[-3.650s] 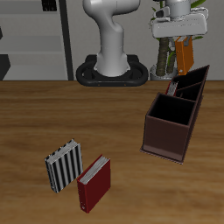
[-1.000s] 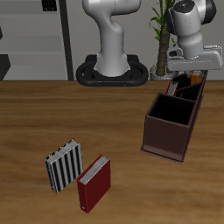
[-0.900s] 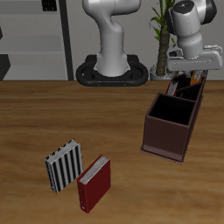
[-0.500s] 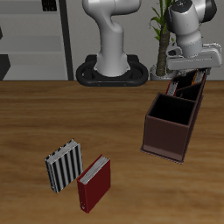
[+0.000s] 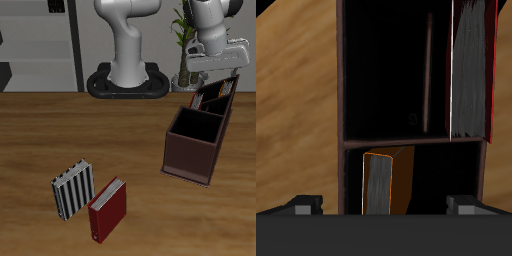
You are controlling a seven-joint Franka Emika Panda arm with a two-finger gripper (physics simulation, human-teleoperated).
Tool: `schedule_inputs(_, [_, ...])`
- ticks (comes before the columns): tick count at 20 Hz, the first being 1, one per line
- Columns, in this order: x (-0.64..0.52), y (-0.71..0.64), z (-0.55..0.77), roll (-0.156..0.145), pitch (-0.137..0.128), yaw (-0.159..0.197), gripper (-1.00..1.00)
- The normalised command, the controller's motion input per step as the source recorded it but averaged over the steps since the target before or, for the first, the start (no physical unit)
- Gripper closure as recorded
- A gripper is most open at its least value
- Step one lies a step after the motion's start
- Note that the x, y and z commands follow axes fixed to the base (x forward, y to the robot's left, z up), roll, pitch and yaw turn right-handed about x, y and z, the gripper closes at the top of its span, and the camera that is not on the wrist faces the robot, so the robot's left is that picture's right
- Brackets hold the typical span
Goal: Place the right red book into the left desk caddy's front compartment and place the orange book into the left desk caddy's left compartment and place the striped book into the left desk caddy's left compartment
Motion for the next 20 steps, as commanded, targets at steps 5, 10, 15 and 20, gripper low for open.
schedule_inputs(5, [0.18, -0.43, 0.4, -0.115, -0.037, 0.058, -1.0])
schedule_inputs(10, [0.31, -0.65, 0.42, -0.144, -0.012, 0.074, -1.0])
schedule_inputs(15, [0.35, -0.57, 0.43, -0.103, -0.009, 0.145, -1.0])
schedule_inputs(20, [0.44, -0.47, 0.26, -0.092, 0.046, 0.077, -1.0])
